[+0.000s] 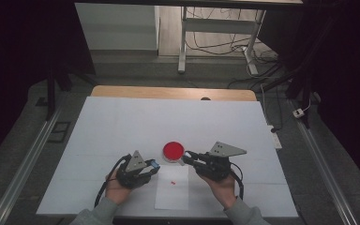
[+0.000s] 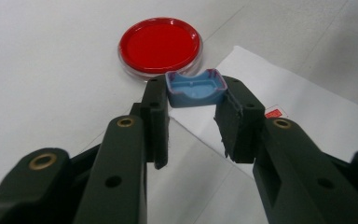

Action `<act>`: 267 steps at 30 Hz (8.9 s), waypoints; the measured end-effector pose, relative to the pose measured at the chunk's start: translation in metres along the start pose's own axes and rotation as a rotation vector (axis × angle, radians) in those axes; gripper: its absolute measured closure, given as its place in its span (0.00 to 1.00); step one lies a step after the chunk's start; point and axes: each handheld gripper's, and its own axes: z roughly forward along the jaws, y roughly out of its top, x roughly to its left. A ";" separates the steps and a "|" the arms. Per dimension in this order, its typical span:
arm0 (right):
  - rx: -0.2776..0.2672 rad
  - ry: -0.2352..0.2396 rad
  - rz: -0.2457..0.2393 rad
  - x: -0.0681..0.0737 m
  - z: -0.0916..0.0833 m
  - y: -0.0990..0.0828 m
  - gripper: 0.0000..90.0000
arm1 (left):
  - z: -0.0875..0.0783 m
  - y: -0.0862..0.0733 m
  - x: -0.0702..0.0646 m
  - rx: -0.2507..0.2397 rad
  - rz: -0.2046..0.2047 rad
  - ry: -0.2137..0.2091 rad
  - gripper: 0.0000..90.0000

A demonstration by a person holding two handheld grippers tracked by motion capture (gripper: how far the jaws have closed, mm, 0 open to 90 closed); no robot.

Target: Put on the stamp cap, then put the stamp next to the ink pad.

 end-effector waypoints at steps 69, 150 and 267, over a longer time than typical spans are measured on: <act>0.025 -0.080 0.049 0.011 0.017 -0.008 0.83 | 0.043 0.031 -0.035 -0.022 0.088 -0.025 0.72; 0.066 -0.073 0.078 0.012 0.022 -0.010 0.84 | 0.042 0.030 -0.040 -0.031 0.150 0.039 0.64; 0.245 -0.272 -0.058 -0.069 0.054 -0.022 0.78 | -0.085 -0.079 0.038 0.053 -0.216 0.080 0.32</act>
